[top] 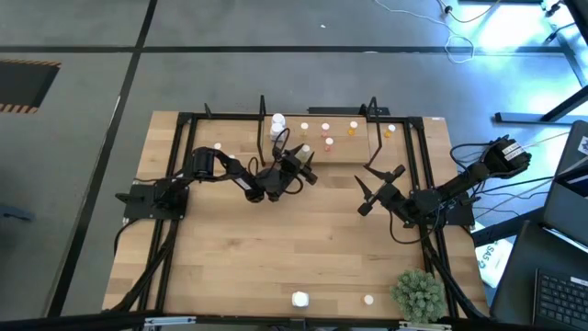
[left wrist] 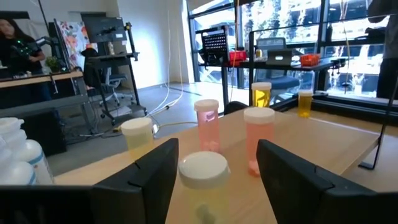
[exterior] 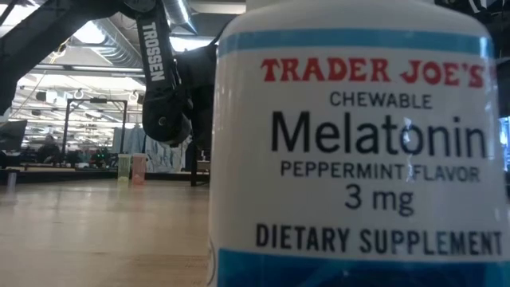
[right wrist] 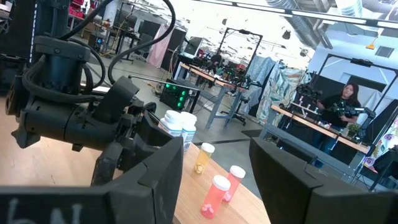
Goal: Pick and place medicine bottles onto shelf by color
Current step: Put the bottom yellow pill bottle on the shelf aligned with the other yellow pill bottle
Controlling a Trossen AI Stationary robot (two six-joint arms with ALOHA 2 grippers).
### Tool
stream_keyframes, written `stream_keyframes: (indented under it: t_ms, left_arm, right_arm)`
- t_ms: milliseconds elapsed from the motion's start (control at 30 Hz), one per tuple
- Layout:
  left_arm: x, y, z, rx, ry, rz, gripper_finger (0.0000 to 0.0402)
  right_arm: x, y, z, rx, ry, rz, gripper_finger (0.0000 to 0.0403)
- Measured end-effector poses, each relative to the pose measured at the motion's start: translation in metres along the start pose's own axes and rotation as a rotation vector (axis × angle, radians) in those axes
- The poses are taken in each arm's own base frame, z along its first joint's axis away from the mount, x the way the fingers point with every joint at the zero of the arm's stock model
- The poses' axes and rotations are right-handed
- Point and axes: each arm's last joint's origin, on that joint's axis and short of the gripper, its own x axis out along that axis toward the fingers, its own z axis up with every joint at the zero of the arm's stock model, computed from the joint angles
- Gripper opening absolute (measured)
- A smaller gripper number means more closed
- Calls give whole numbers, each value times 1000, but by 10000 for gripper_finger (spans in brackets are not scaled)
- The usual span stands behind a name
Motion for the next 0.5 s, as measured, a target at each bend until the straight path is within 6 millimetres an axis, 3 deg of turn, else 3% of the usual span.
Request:
stream_keyframes:
  t_ms: [200, 500]
  left_arm:
    - [0, 0, 2, 4, 0, 1, 210]
    - [2, -3, 36, 51, -53, 0, 212]
  right_arm:
    - [0, 0, 0, 0, 0, 0, 188]
    - [0, 0, 0, 0, 0, 0, 188]
